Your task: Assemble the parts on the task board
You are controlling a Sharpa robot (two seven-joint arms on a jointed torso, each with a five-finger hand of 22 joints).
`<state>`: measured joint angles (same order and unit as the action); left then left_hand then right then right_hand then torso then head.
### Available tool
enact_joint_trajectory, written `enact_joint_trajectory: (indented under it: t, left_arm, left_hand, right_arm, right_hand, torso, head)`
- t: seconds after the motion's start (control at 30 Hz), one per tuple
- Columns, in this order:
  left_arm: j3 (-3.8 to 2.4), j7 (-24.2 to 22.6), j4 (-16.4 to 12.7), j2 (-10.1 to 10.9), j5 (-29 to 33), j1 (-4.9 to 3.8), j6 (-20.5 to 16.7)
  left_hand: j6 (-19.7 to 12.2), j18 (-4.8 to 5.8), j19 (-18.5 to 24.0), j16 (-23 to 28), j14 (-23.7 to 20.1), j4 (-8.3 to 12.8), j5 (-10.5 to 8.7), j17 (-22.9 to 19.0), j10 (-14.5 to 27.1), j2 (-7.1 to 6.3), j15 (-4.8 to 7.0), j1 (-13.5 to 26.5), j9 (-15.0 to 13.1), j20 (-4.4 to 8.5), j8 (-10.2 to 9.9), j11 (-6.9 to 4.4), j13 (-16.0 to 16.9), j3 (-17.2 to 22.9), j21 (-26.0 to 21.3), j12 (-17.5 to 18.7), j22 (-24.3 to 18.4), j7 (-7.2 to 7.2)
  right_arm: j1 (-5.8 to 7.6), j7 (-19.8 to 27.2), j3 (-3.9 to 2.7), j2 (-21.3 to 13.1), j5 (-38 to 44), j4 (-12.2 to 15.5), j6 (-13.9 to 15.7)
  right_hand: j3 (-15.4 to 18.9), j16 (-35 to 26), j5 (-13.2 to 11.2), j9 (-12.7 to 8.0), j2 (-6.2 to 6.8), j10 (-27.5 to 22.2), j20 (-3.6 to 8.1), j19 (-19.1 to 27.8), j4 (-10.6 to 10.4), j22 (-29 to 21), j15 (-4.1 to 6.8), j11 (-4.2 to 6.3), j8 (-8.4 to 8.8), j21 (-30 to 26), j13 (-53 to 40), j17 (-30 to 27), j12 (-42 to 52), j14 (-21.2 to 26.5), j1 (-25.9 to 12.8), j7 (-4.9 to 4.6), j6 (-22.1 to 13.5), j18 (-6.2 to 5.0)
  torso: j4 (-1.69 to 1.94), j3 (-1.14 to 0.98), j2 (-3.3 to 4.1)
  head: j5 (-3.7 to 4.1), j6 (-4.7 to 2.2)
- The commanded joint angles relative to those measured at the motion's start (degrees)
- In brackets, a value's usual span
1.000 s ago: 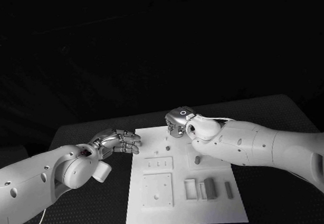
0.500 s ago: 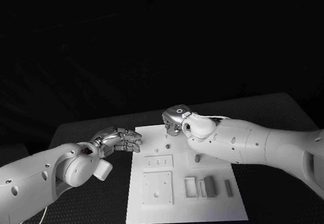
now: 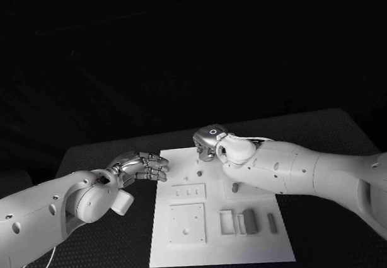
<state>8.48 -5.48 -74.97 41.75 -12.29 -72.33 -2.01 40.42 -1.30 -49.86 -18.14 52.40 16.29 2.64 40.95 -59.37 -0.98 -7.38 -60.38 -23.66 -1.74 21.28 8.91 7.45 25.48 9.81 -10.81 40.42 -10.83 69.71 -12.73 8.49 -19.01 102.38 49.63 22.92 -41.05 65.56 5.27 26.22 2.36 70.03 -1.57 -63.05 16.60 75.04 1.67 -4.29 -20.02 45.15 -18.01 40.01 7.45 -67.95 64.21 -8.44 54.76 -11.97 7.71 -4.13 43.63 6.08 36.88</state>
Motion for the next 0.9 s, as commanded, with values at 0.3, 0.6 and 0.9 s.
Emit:
enact_joint_trajectory:
  t: [0.3, 0.6, 0.9]
  left_arm:
    - [-0.06, -0.43, -0.14, -0.27, 0.29, -0.05, 0.35]
    - [-0.06, -0.40, -0.15, -0.24, 0.29, -0.06, 0.35]
    - [-0.06, -0.43, 0.01, -0.43, 0.29, -0.06, 0.38]
  left_hand:
    - [0.44, -0.79, -0.45, 0.30, 0.48, 0.04, 0.27, 0.12, -0.20, 0.00, 0.00, 0.48, 0.09, 0.09, -0.15, 0.14, 0.10, -0.25, -0.39, 0.31, 0.11, -1.93]
    - [0.45, -0.79, -0.45, 0.32, 0.48, 0.04, 0.27, 0.14, -0.21, -0.02, 0.00, 0.48, 0.10, 0.09, -0.16, 0.13, 0.10, -0.26, -0.40, 0.32, 0.12, -1.93]
    - [0.46, -0.79, -0.46, 0.34, 0.48, 0.04, 0.27, 0.17, -0.22, -0.02, 0.01, 0.49, 0.11, 0.09, -0.18, 0.13, 0.11, -0.27, -0.42, 0.34, 0.13, -1.93]
  right_arm:
    - [-0.05, 0.24, 0.10, 0.70, 0.53, -0.68, -1.01]
    - [-0.09, 0.18, 0.15, 0.94, 0.34, -1.52, -1.29]
    - [-0.10, 0.53, 0.18, 1.03, -0.69, -1.35, -1.43]
  right_hand:
    - [-0.31, 0.20, 0.22, 1.24, -0.32, 0.40, 0.48, 0.17, 0.03, 1.17, 0.39, 0.01, -0.48, 0.40, -0.03, -0.11, -0.12, -0.02, 0.44, 1.08, 1.34, -3.03]
    - [-0.36, 0.13, 0.22, 1.23, -0.13, 0.20, 0.46, 0.31, 0.06, 1.13, 0.32, -0.07, -0.33, 0.38, -0.05, -0.25, -0.31, 0.15, 0.40, 1.01, 1.17, -3.03]
    - [-0.17, 0.20, 0.19, 0.98, 1.53, -1.12, 0.28, 0.56, -0.19, 1.07, -0.25, -0.66, 0.54, 0.41, 0.06, -0.61, -1.26, 0.35, -0.09, 0.46, -0.06, -3.03]
  torso:
    - [1.33, 0.02, 0.12]
    - [1.28, 0.00, 0.20]
    - [1.25, 0.00, 0.26]
  head:
    - [-0.17, 0.14]
    - [-0.32, 0.25]
    - [-0.27, 0.27]
